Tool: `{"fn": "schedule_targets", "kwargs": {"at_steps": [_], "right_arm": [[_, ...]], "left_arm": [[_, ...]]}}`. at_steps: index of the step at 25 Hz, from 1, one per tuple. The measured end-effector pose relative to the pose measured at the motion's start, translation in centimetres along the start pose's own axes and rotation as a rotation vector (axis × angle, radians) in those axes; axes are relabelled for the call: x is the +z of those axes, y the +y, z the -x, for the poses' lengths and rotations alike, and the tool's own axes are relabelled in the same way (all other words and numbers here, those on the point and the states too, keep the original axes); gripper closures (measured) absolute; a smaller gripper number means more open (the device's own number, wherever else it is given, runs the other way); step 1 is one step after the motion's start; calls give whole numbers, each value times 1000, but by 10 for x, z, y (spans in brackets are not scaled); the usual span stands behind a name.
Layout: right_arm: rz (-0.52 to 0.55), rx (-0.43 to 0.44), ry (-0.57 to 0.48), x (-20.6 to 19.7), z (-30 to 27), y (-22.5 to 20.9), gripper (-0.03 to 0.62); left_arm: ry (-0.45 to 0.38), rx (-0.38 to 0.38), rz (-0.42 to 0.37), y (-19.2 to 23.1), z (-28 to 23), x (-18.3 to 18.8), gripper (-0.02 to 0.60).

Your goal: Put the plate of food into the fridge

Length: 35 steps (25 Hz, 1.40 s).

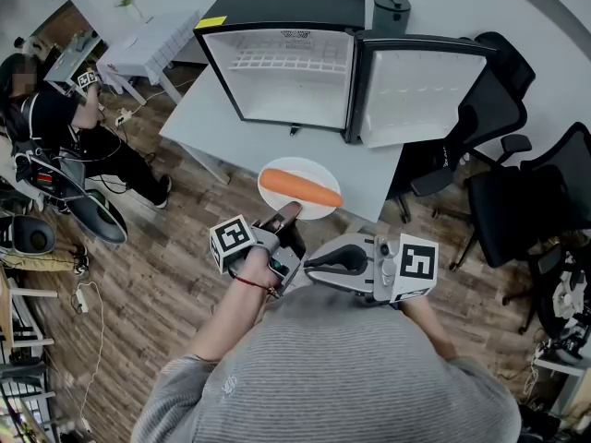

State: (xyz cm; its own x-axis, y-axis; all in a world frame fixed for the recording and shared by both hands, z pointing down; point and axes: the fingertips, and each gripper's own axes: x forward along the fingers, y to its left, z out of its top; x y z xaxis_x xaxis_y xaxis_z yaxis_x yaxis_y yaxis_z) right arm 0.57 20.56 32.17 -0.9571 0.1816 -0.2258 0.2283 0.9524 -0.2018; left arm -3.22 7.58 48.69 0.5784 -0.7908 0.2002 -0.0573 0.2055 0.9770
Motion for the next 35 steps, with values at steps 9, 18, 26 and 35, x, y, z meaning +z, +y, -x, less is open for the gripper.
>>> {"fn": "schedule_targets", "kwargs": {"at_steps": [9, 18, 26, 35], "right_arm": [[2, 5, 2, 1, 1, 1, 579], [0, 13, 5, 3, 18, 5, 579], [-9, -4, 2, 0, 31, 6, 579], [-33, 3, -25, 0, 39, -7, 579]], "left_arm": [[-11, 6, 2, 3, 0, 0, 552], [-9, 3, 13, -1, -7, -14, 552], [-13, 6, 2, 1, -14, -18, 552], [-43, -31, 56, -5, -20, -8, 552]]}}
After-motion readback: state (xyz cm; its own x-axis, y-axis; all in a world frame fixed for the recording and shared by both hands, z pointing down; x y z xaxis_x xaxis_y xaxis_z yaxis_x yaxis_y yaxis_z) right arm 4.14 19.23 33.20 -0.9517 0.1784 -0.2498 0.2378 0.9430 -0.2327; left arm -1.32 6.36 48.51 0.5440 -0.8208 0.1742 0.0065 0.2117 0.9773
